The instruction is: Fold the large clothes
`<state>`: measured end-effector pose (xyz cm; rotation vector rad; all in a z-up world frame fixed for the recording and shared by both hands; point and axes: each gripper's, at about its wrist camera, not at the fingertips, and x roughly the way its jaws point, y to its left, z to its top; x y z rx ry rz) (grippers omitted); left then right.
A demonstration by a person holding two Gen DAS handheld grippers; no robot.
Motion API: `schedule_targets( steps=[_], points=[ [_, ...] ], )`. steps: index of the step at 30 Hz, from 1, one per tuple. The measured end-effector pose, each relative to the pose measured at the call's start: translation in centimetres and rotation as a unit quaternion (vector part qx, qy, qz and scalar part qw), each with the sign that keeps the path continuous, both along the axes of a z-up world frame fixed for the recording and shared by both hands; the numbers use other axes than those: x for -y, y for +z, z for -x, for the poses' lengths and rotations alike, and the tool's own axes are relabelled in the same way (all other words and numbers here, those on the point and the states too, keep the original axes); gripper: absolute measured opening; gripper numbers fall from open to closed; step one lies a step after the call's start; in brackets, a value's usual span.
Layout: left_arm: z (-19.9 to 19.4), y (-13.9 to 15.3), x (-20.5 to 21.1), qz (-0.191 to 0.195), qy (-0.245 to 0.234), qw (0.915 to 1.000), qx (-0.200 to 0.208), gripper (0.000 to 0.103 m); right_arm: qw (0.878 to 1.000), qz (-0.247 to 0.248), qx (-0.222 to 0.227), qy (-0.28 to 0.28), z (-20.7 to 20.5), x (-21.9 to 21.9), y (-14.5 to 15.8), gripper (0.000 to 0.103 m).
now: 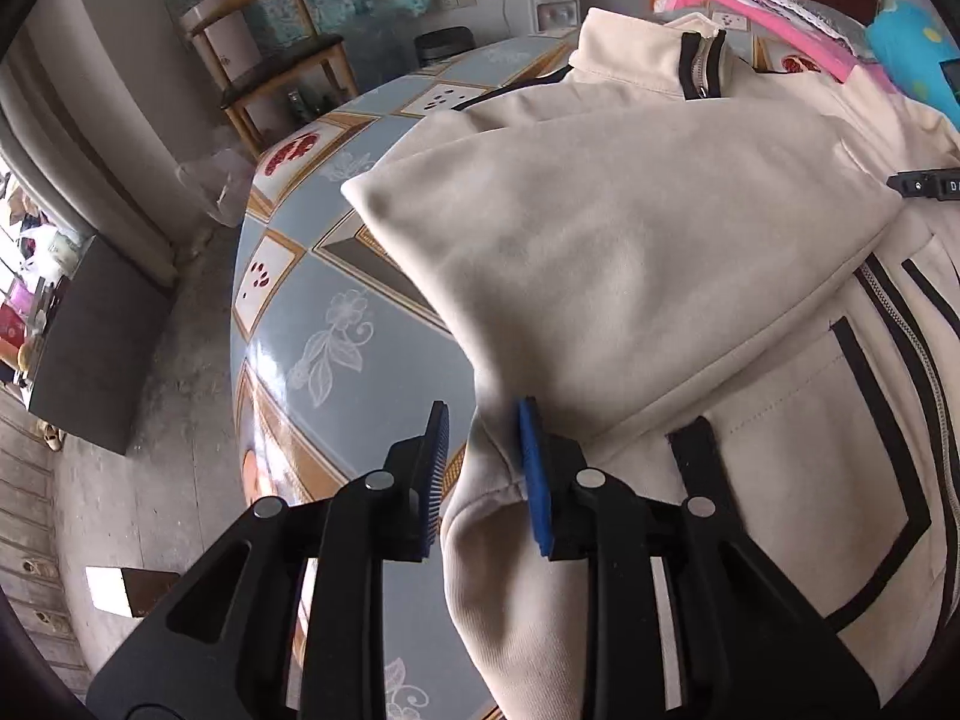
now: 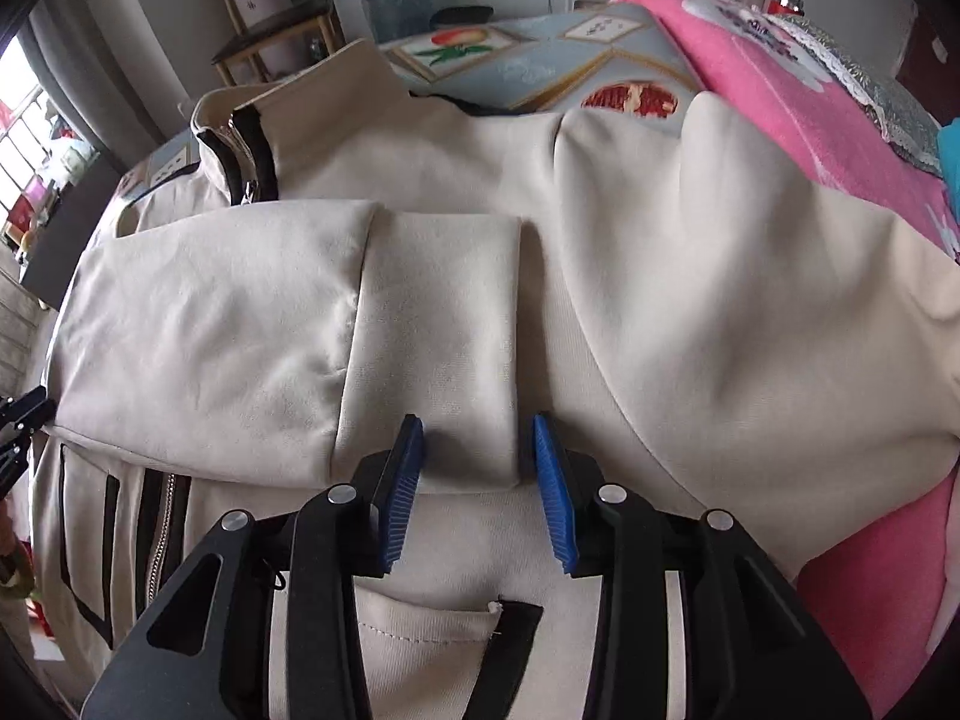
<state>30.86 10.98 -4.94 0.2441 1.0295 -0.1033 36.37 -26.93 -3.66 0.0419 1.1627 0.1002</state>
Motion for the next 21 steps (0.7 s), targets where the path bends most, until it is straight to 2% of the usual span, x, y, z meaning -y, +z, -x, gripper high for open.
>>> schedule_targets(
  steps=[5, 10, 12, 13, 17, 19, 21],
  points=[
    [0.2, 1.4, 0.0, 0.003, 0.006, 1.0000, 0.004, 0.024, 0.999, 0.031, 0.008, -0.011, 0.8, 0.1, 2.0, 0.036],
    [-0.3, 4.3, 1.3, 0.023, 0.019, 0.9991, 0.031, 0.055, 0.998, 0.016, 0.051, 0.016, 1.1, -2.4, 4.4, 0.040],
    [-1.0, 4.5, 2.4, 0.035, 0.023, 0.9986, 0.030, 0.067, 0.998, 0.008, 0.053, 0.028, 0.4, -3.9, 4.0, 0.041],
    [-1.4, 4.5, 2.9, 0.041, 0.026, 0.9984, 0.027, 0.069, 0.998, 0.005, 0.052, 0.032, 0.1, -4.6, 3.7, 0.041],
    [-3.3, 3.3, 5.2, 0.063, 0.034, 0.9974, 0.004, 0.073, 0.998, 0.010, 0.034, 0.042, -0.4, -6.9, 1.2, 0.043],
    [-4.1, 2.5, 6.4, 0.070, 0.032, 0.9970, -0.006, 0.075, 0.998, 0.034, 0.031, 0.043, -0.3, -7.5, 0.0, 0.046],
    [-4.9, 1.7, 7.3, 0.063, 0.031, 0.9975, -0.013, 0.075, 0.996, 0.058, 0.040, 0.046, 0.2, -8.3, 0.3, 0.047]
  ],
)
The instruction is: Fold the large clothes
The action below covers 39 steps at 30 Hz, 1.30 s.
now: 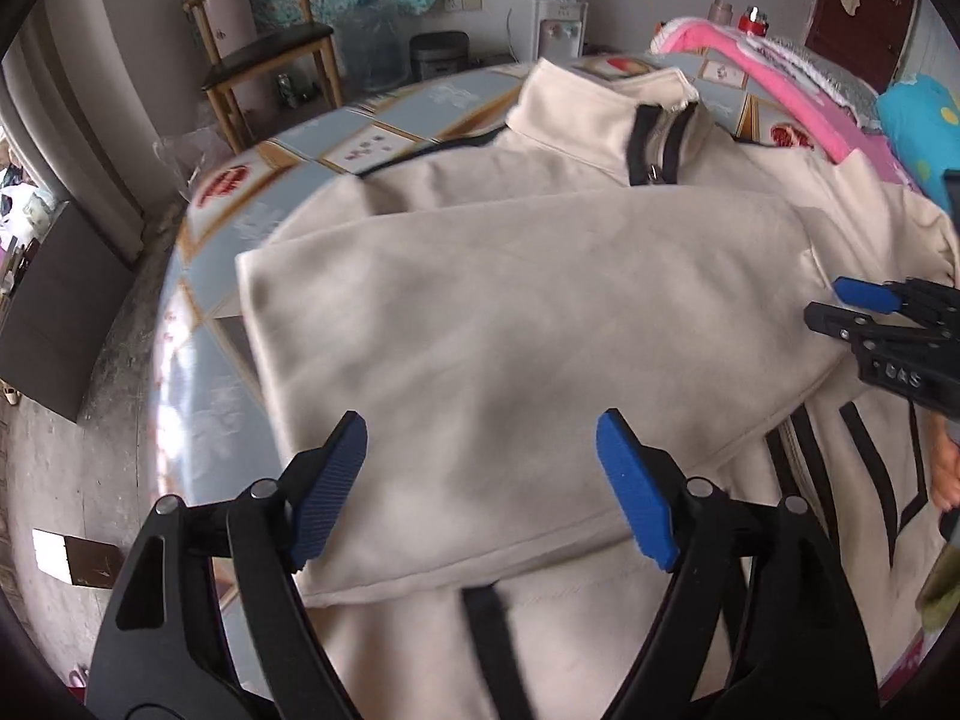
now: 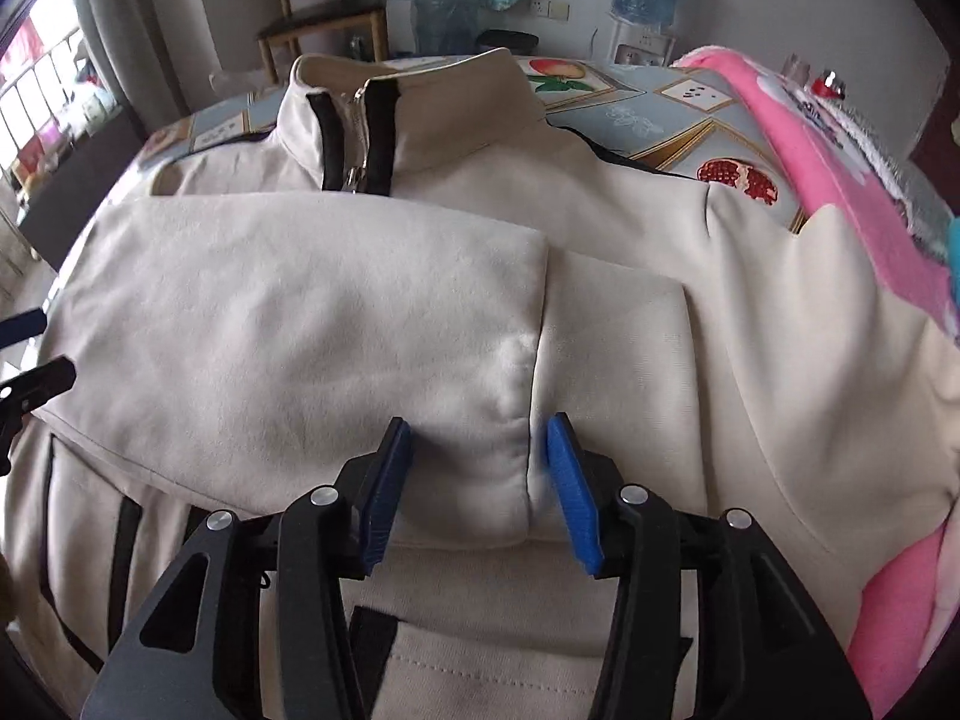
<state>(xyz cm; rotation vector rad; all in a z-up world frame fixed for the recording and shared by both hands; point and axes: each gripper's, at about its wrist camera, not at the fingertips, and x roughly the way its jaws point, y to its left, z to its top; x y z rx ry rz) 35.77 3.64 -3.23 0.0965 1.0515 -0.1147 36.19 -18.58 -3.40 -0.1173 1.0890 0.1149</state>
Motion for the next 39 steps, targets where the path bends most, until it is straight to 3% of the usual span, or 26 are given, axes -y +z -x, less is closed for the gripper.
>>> schedule_targets(
  steps=[4, 6, 8, 15, 21, 27, 29, 39],
  points=[
    [-0.9, -0.9, 1.2, -0.015, 0.002, 0.9999, -0.005, 0.081, 0.999, -0.020, 0.028, 0.003, 0.7, -0.3, 1.5, 0.049],
    [-1.4, -1.3, 1.5, -0.018, 0.008, 0.9998, -0.009, 0.082, 0.999, -0.008, 0.035, 0.004, 0.7, -0.6, 1.3, 0.058],
    [-1.8, -2.0, 1.7, -0.021, 0.014, 0.9995, -0.017, 0.083, 1.000, 0.009, 0.022, 0.007, 0.4, -0.7, 0.2, 0.060],
    [-2.0, -2.5, 1.0, -0.007, 0.029, 0.9994, -0.015, 0.092, 0.999, -0.023, 0.035, -0.006, 1.8, 0.7, 1.2, 0.064],
    [-2.0, -2.8, 0.4, 0.009, 0.036, 0.9992, -0.014, 0.095, 1.000, -0.004, 0.026, 0.002, 1.2, 0.6, -0.4, 0.069],
    [-1.8, -2.8, 0.4, 0.009, 0.036, 0.9993, -0.009, 0.095, 0.999, -0.006, 0.035, -0.017, 1.1, 1.5, -1.0, 0.092],
    [-1.9, -2.8, 0.4, 0.009, 0.038, 0.9991, -0.012, 0.096, 0.999, -0.017, 0.030, -0.024, 1.0, 2.1, -1.2, 0.096],
    [-2.1, -2.8, 0.3, 0.011, 0.053, 0.9982, -0.024, 0.096, 1.000, -0.016, 0.006, -0.024, 0.2, 2.1, -1.3, 0.097]
  ],
)
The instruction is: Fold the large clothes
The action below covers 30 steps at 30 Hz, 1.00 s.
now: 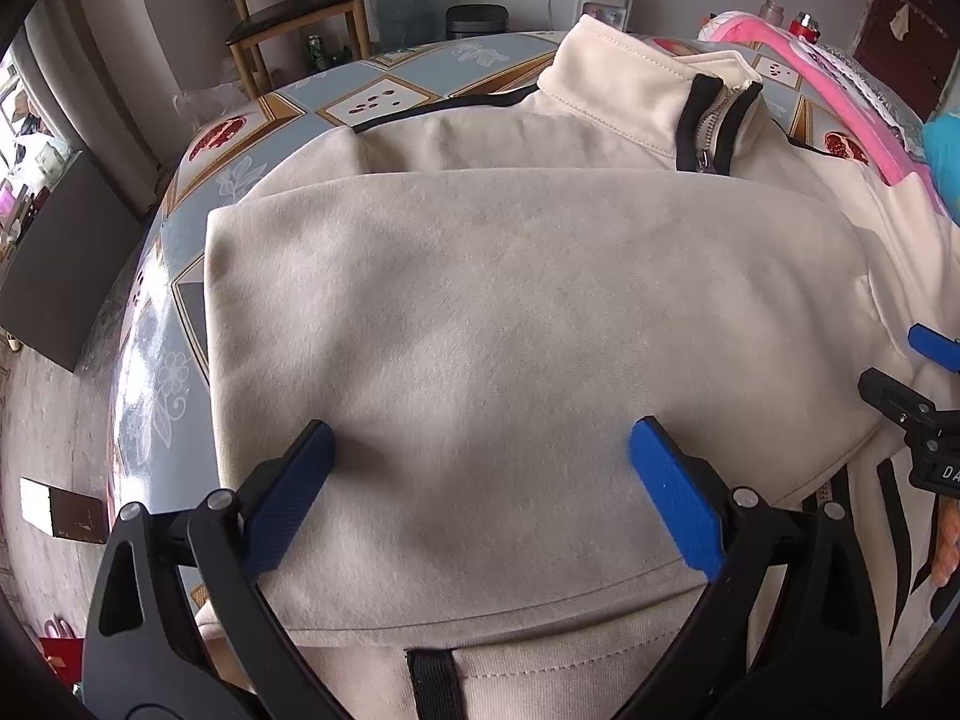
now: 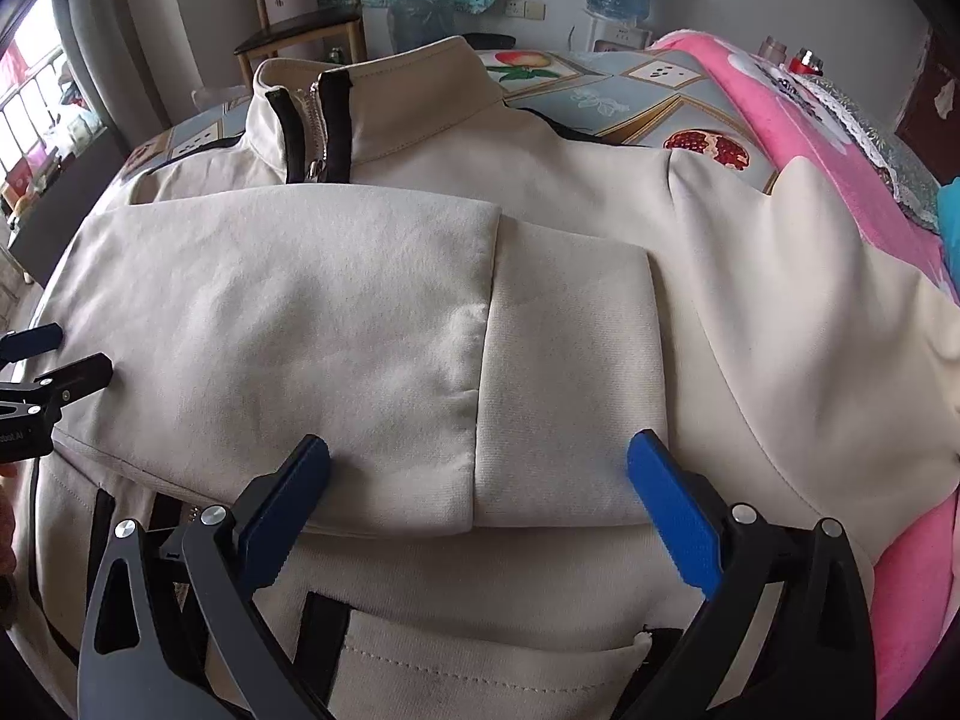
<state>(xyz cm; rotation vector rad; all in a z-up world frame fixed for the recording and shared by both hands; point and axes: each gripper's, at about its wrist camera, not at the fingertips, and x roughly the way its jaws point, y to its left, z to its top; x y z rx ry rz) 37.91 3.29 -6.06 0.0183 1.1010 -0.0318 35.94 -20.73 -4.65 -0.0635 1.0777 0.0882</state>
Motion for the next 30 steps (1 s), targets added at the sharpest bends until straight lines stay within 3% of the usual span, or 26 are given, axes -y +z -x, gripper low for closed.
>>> schedule_targets(
  steps=[9, 15, 22, 30],
  points=[
    [-0.4, 0.2, 0.0, -0.005, -0.007, 0.9998, -0.018, 0.096, 1.000, -0.003, 0.000, 0.002, 0.1, 0.1, -0.1, 0.097],
    [0.6, 2.7, 2.0, -0.038, -0.042, 0.9976, 0.041, 0.096, 1.000, -0.004, -0.003, 0.005, -0.1, 0.1, -0.1, 0.097],
    [0.0, 1.4, 4.6, -0.036, -0.069, 0.9965, 0.031, 0.096, 1.000, -0.005, -0.015, 0.016, -0.2, 0.2, 0.2, 0.097],
    [-0.4, 0.0, 4.9, -0.018, -0.064, 0.9975, 0.024, 0.096, 0.998, 0.026, 0.048, -0.009, 2.7, 4.0, 5.3, 0.097]
  ],
)
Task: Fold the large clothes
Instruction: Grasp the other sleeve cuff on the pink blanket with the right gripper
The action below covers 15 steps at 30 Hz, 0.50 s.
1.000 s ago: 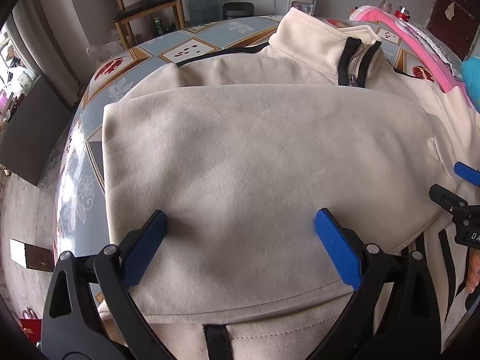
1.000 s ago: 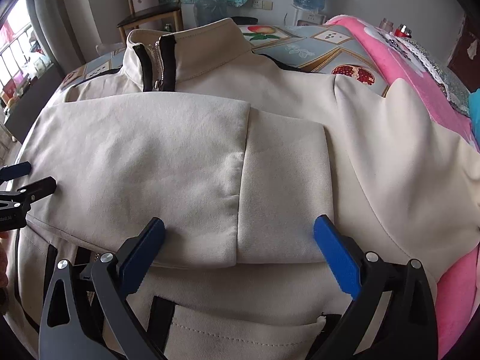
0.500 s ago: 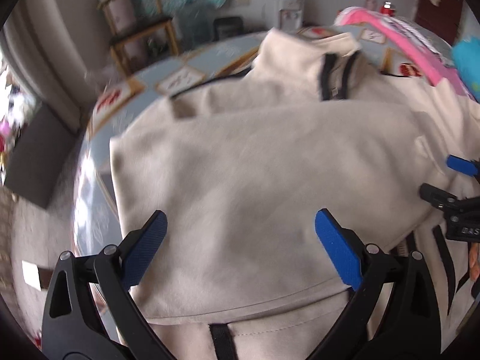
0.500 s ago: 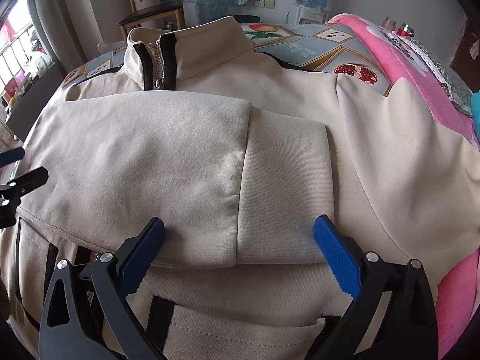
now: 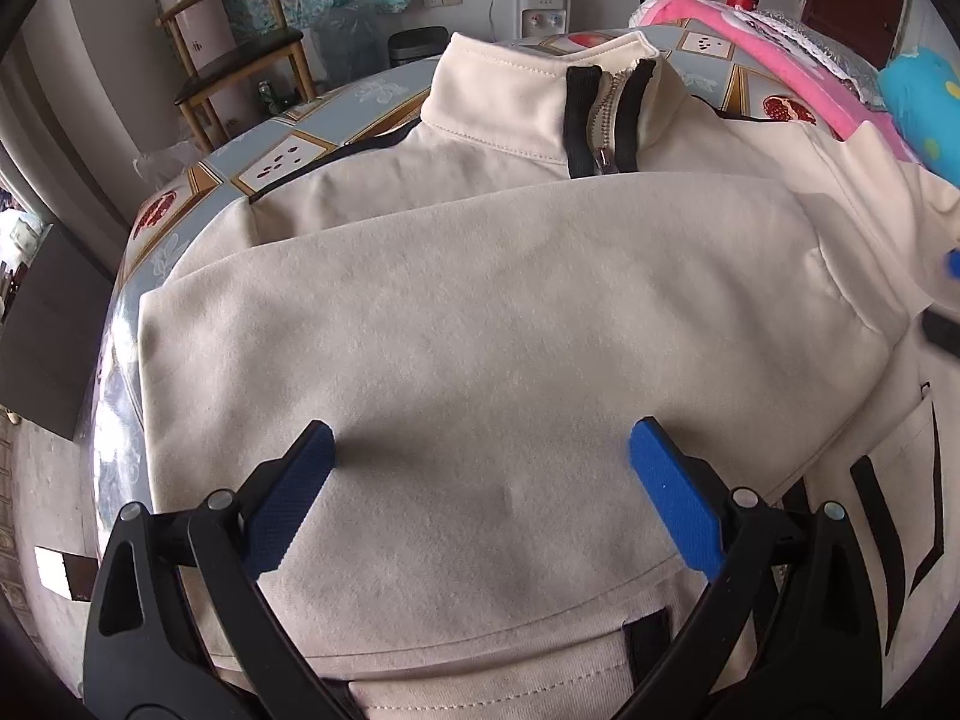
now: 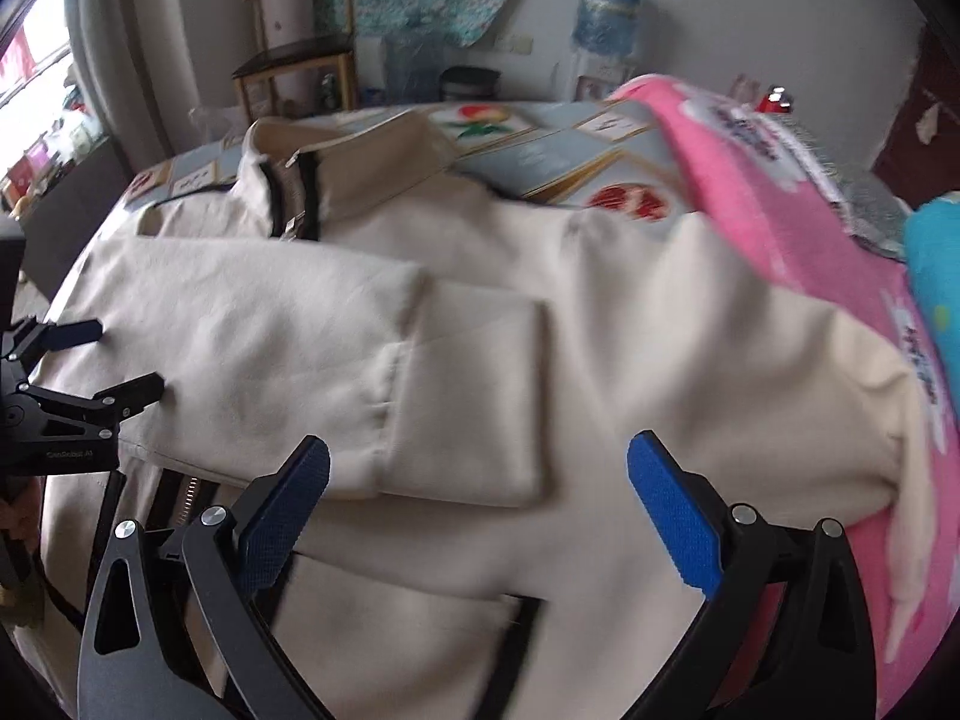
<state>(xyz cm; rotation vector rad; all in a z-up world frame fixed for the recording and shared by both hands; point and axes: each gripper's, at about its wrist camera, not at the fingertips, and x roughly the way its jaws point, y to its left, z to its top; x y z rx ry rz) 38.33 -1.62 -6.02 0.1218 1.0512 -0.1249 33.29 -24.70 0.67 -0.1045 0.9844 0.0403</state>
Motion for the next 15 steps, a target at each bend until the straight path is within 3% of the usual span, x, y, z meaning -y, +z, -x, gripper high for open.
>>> schedule_targets(
  steps=[4, 9, 15],
  points=[
    [-0.1, -0.2, -0.4, 0.012, 0.000, 0.9999, -0.001, 0.097, 0.998, 0.017, 0.028, -0.061, 1.5, 4.9, 2.9, 0.097],
    [0.1, -0.3, -0.5, 0.015, -0.006, 0.9999, 0.005, 0.097, 0.986, 0.050, 0.053, -0.153, 4.6, 12.1, 5.2, 0.097],
    [-0.2, -0.3, -0.4, 0.013, -0.006, 0.9999, -0.006, 0.097, 0.968, 0.090, 0.029, -0.233, 8.7, 19.8, 4.9, 0.095]
  ],
)
